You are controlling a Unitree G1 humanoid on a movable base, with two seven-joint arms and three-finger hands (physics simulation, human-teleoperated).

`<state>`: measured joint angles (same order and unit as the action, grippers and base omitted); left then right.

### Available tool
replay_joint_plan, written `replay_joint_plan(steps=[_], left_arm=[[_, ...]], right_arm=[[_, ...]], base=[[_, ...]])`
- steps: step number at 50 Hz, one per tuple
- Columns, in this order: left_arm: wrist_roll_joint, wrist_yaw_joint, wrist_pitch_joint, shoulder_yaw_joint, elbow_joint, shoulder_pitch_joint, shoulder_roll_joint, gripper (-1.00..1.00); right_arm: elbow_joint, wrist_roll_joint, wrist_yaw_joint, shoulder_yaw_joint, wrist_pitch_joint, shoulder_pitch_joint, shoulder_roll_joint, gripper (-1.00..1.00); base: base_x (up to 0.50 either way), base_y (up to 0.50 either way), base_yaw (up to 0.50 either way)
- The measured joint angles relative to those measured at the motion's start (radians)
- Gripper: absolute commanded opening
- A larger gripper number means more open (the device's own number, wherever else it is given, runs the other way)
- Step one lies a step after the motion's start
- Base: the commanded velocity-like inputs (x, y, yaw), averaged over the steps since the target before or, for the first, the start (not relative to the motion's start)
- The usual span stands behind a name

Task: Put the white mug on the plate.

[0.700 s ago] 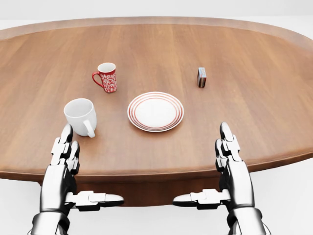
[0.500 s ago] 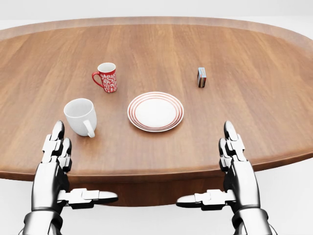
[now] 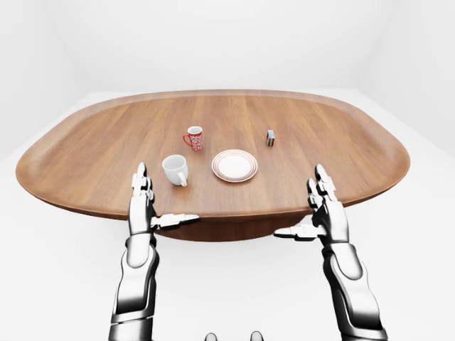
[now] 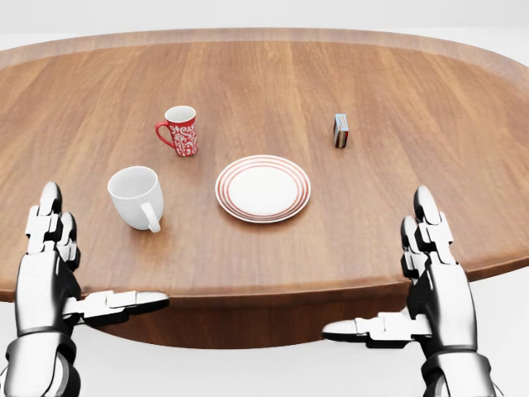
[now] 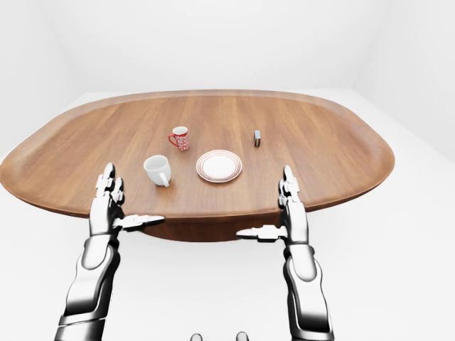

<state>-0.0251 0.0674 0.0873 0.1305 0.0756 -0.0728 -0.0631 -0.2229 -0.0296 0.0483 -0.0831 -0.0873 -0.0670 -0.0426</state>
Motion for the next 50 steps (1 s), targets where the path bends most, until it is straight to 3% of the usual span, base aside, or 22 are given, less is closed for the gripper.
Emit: replay_joint_plan(steps=[14, 22, 37, 50], left_arm=[[0.125, 0.052, 0.0, 0.18, 0.285, -0.057, -0.084, 1.0], [0.197, 0.097, 0.0, 0.26, 0.396, -0.075, -0.123, 1.0], [0.251, 0.137, 0.0, 0.308, 0.465, -0.082, -0.148, 1.0], [0.264, 0.147, 0.0, 0.317, 0.477, -0.082, -0.152, 1.0]], right_arm=[[-0.48, -0.057, 0.014, -0.197, 0.0, -0.031, -0.019, 1.0], [-0.643, -0.092, 0.025, -0.291, 0.0, -0.037, -0.021, 1.0], [-0.728, -0.095, 0.035, -0.344, 0.0, -0.045, -0.02, 1.0], [-0.738, -0.07, 0.041, -0.345, 0.0, -0.05, -0.017, 1.0]], base=[[0.0, 0.0, 0.0], [0.0, 0.0, 0.0], [0.0, 0.0, 0.0], [0.02, 0.46, 0.0]])
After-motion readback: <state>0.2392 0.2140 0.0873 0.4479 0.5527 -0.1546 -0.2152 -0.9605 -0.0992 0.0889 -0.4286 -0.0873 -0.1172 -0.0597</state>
